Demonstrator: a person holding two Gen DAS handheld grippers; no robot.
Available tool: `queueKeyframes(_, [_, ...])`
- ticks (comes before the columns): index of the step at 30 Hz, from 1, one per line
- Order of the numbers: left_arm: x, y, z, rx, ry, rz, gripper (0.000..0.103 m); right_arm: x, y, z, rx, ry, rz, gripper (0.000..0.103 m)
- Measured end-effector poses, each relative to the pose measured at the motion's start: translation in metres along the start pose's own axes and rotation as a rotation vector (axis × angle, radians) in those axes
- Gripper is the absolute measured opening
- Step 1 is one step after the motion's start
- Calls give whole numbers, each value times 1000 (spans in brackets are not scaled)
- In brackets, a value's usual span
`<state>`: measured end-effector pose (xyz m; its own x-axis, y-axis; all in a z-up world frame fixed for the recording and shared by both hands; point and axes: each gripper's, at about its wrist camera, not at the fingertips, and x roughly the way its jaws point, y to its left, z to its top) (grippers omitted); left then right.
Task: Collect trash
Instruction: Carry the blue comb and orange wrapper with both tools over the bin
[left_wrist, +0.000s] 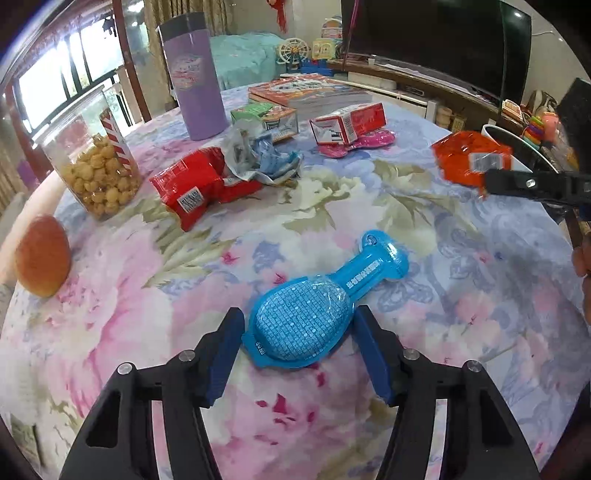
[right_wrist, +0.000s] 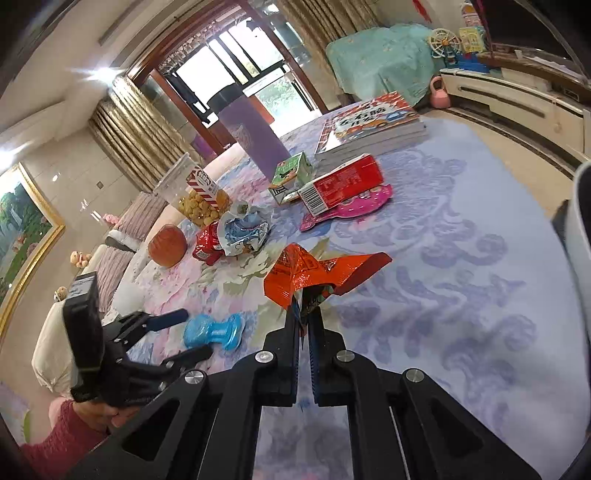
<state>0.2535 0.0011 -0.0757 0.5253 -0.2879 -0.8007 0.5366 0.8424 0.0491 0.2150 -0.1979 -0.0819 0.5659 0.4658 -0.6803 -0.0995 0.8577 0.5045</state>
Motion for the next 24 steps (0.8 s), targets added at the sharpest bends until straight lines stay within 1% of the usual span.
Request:
queueKeyframes(2, [-3, -4, -4, -12, -6, 8, 60, -8, 0, -2, -3, -10, -2, 4])
queueKeyframes(7, [-14, -10, -10, -109, -19, -32, 59, -23, 1, -5, -16, -21, 2, 4])
queueKeyframes(14, [-36, -37, -10, -197, -56, -67, 59, -48, -8, -17, -27, -37, -10, 4])
queueKeyframes(16, [-39, -46, -6, -224, -55, -94, 59, -55, -13, -21, -17, -42, -14, 4])
queueKeyframes(18, [-40, -56, -1, -237, -43, -100, 59, -62, -19, -25, -7, -50, -21, 4])
queueKeyframes(20, [-40, -64, 2, -241, -49, -112, 59, -70, -23, -29, -3, -57, -30, 4])
queueKeyframes(24, [-40, -86, 11, -227, -51, -129, 59, -86, -34, -35, 10, -74, -50, 4])
